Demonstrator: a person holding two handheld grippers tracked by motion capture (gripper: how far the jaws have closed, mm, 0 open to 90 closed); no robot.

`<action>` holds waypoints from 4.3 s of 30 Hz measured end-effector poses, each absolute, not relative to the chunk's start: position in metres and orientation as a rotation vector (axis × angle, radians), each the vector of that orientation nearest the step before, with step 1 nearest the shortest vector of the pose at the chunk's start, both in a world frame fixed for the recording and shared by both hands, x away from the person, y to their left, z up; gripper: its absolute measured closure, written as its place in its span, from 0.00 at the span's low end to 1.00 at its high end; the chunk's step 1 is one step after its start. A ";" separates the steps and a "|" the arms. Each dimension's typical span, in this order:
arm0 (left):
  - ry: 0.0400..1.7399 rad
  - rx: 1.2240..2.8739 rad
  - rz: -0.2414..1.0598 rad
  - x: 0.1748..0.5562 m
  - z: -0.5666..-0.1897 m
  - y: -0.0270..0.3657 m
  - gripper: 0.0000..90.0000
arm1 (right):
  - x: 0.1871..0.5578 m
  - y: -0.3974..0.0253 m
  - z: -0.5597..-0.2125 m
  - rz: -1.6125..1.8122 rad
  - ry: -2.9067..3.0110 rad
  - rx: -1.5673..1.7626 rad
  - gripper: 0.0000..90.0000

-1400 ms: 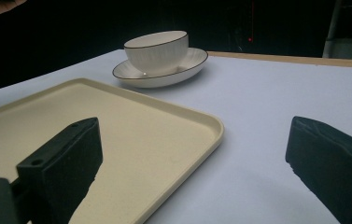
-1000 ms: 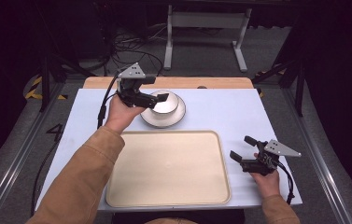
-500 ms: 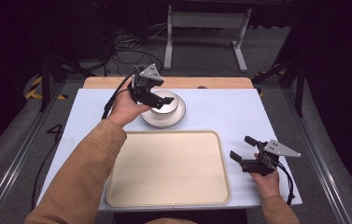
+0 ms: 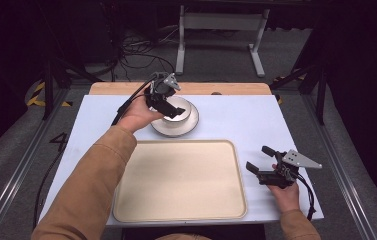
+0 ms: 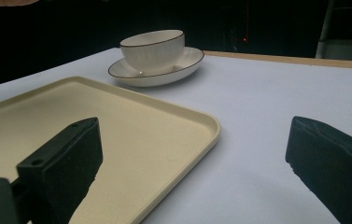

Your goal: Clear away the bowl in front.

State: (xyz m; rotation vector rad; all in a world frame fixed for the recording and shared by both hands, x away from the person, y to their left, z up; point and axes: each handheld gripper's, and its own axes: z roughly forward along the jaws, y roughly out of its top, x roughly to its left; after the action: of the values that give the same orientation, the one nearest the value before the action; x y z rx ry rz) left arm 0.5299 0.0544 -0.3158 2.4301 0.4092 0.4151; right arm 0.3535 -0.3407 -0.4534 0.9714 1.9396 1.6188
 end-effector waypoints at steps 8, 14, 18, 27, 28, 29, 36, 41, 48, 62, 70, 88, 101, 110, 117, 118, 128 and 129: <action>0.414 2.521 0.369 0.539 -0.333 0.049 0.29 | 0.353 -0.340 -0.454 1.619 1.945 0.970 0.05; 0.408 2.578 0.368 0.543 -0.342 0.045 0.33 | 0.354 -0.340 -0.454 1.617 1.950 0.968 0.05; 0.411 2.621 0.345 0.544 -0.349 0.041 0.40 | 0.354 -0.340 -0.454 1.618 1.951 0.970 0.05; 0.383 2.676 0.343 0.547 -0.360 0.035 0.54 | 0.354 -0.340 -0.454 1.619 1.953 0.969 0.05; 0.383 2.682 0.341 0.547 -0.362 0.034 0.56 | 0.353 -0.340 -0.454 1.619 1.952 0.969 0.05; 0.379 2.697 0.340 0.548 -0.363 0.033 0.57 | 0.354 -0.340 -0.454 1.619 1.952 0.970 0.05; 0.396 2.739 0.322 0.551 -0.375 0.031 0.63 | 0.353 -0.340 -0.454 1.617 1.952 0.973 0.05; 0.346 2.807 0.319 0.550 -0.382 0.027 0.70 | 0.354 -0.340 -0.454 1.617 1.952 0.974 0.05; 0.312 2.847 0.342 0.546 -0.387 0.018 0.87 | 0.354 -0.339 -0.454 1.619 1.954 0.972 0.05; 0.187 2.930 0.381 0.543 -0.386 0.006 0.93 | 0.354 -0.339 -0.454 1.615 1.960 0.969 0.05; 0.185 2.941 0.349 0.544 -0.386 0.005 0.93 | 0.354 -0.339 -0.454 1.620 1.958 0.972 0.05; 0.167 2.923 0.396 0.537 -0.367 0.001 0.94 | 0.354 -0.340 -0.454 1.622 1.959 0.967 0.05; 0.121 2.939 0.403 0.525 -0.341 0.002 0.94 | 0.354 -0.340 -0.454 1.622 1.961 0.967 0.05; 0.072 2.937 0.450 0.512 -0.317 0.006 0.94 | 0.355 -0.339 -0.454 1.616 1.967 0.968 0.05; 0.035 2.933 0.442 0.506 -0.310 0.009 0.94 | 0.354 -0.339 -0.454 1.616 1.969 0.967 0.05; 0.039 2.930 0.433 0.504 -0.310 0.010 0.94 | 0.354 -0.339 -0.454 1.617 1.970 0.966 0.05; -0.045 2.934 0.411 0.484 -0.305 0.015 0.94 | 0.355 -0.339 -0.454 1.617 1.976 0.967 0.05; -0.059 2.940 0.410 0.482 -0.305 0.016 0.94 | 0.355 -0.338 -0.454 1.616 1.976 0.969 0.05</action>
State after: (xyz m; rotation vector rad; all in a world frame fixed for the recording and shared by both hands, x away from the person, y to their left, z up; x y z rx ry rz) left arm 0.4820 0.0156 -0.3050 2.9398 -0.0591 0.4097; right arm 0.3548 -0.3384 -0.4544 0.9690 1.9755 1.6159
